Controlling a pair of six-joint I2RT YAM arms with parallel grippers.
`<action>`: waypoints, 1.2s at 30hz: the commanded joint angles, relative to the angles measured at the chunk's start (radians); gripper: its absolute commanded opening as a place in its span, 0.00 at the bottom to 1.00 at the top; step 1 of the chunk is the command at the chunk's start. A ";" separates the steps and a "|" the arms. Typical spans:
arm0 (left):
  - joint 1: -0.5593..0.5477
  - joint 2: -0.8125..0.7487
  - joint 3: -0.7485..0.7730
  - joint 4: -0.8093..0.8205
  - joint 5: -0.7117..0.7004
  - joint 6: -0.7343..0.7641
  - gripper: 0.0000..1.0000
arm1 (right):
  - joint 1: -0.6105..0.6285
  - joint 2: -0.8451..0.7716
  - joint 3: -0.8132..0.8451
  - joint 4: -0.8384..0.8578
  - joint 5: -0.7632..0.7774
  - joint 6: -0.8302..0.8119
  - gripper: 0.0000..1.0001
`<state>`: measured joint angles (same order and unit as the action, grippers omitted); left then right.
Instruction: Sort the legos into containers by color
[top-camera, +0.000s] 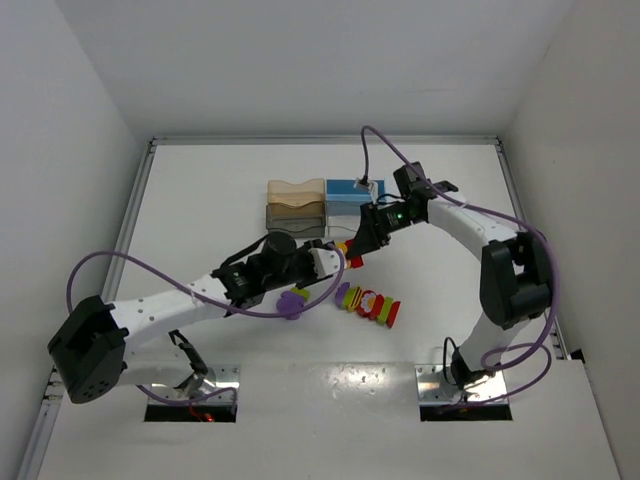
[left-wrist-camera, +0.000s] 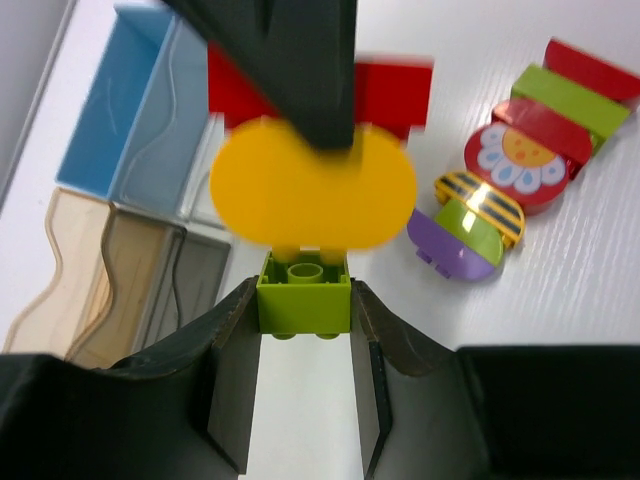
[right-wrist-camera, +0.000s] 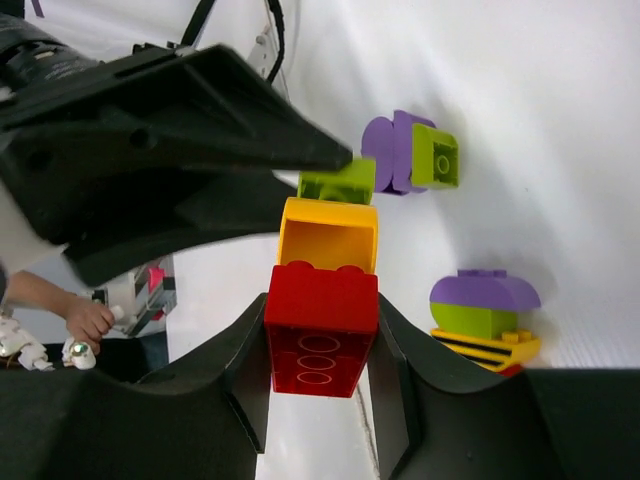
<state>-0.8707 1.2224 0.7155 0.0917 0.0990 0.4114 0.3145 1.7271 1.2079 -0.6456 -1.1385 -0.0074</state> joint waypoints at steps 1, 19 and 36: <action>0.012 -0.031 -0.030 0.022 -0.021 -0.016 0.00 | -0.038 -0.064 -0.030 -0.025 -0.046 -0.071 0.00; 0.395 0.106 0.219 -0.139 0.452 -0.867 0.00 | -0.190 -0.204 -0.057 -0.091 0.028 -0.137 0.00; 0.408 0.351 0.574 -0.375 -0.175 -0.846 0.00 | -0.269 -0.228 -0.027 -0.054 0.103 -0.082 0.00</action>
<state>-0.4629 1.5188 1.2228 -0.2131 0.0853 -0.4633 0.0574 1.5192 1.1530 -0.7376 -1.0378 -0.1040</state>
